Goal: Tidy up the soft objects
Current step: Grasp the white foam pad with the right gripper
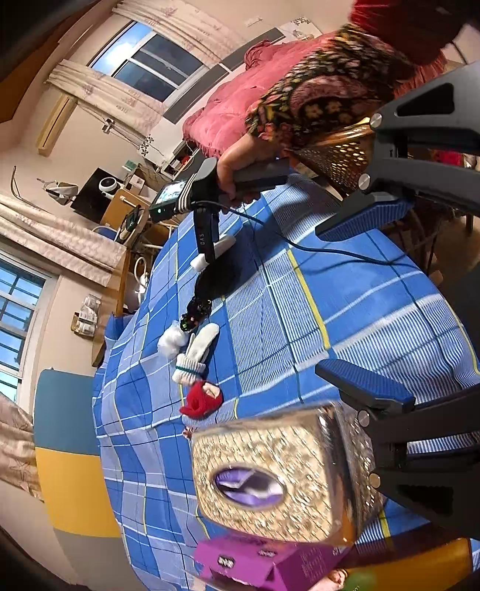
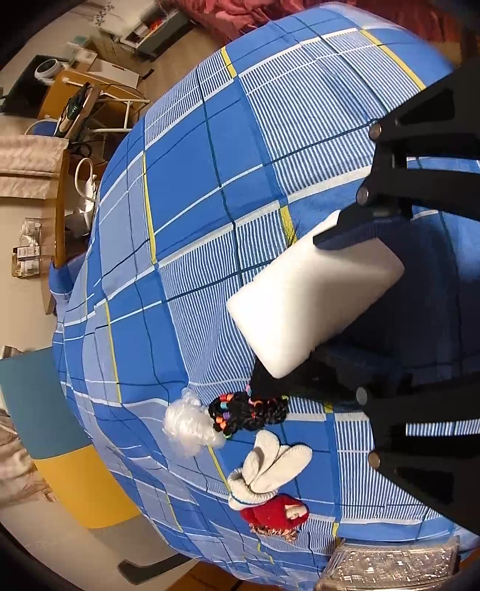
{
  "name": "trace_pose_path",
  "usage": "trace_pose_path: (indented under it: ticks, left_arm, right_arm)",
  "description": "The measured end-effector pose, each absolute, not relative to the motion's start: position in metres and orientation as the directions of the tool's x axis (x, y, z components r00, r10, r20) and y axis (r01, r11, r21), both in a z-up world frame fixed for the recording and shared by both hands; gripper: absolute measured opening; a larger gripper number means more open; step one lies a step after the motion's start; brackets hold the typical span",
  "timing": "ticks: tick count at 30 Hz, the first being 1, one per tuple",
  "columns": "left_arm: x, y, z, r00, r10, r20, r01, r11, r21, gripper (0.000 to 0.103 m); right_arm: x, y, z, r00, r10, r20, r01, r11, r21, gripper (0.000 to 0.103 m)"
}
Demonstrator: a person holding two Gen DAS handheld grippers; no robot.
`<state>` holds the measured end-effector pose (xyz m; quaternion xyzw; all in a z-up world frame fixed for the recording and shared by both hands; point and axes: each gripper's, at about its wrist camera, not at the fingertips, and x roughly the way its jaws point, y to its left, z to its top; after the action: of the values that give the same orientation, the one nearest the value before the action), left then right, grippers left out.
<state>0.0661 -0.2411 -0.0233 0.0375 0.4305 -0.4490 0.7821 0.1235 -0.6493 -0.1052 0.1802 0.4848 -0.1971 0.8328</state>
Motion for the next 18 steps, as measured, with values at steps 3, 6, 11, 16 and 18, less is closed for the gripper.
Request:
trace_pose_path:
  ticks: [3, 6, 11, 16, 18]
  left_arm:
    - [0.073, -0.257, -0.018, 0.226, -0.674, -0.703, 0.73, 0.595, -0.336, 0.067]
    - [0.077, -0.273, -0.013, 0.231, -0.679, -0.697, 0.736, 0.59, -0.332, 0.067]
    - [0.089, -0.297, -0.009, 0.23, -0.684, -0.692, 0.716, 0.601, -0.356, 0.067]
    - [0.1, -0.316, -0.007, 0.248, -0.669, -0.701, 0.705, 0.621, -0.343, 0.067]
    - [0.105, -0.325, -0.007, 0.249, -0.666, -0.704, 0.702, 0.624, -0.342, 0.067]
  right_arm:
    - [0.116, -0.653, -0.098, 0.478, -0.153, -0.865, 0.522, 0.842, 0.14, 0.042]
    - [0.114, -0.656, -0.096, 0.491, -0.148, -0.858, 0.523, 0.838, 0.155, 0.048]
    - [0.124, -0.657, -0.108, 0.414, -0.2, -0.888, 0.525, 0.849, 0.054, 0.073]
    - [0.127, -0.662, -0.116, 0.386, -0.186, -0.903, 0.524, 0.85, 0.049, 0.073]
    - [0.127, -0.659, -0.116, 0.382, -0.192, -0.904, 0.514, 0.857, 0.035, 0.068]
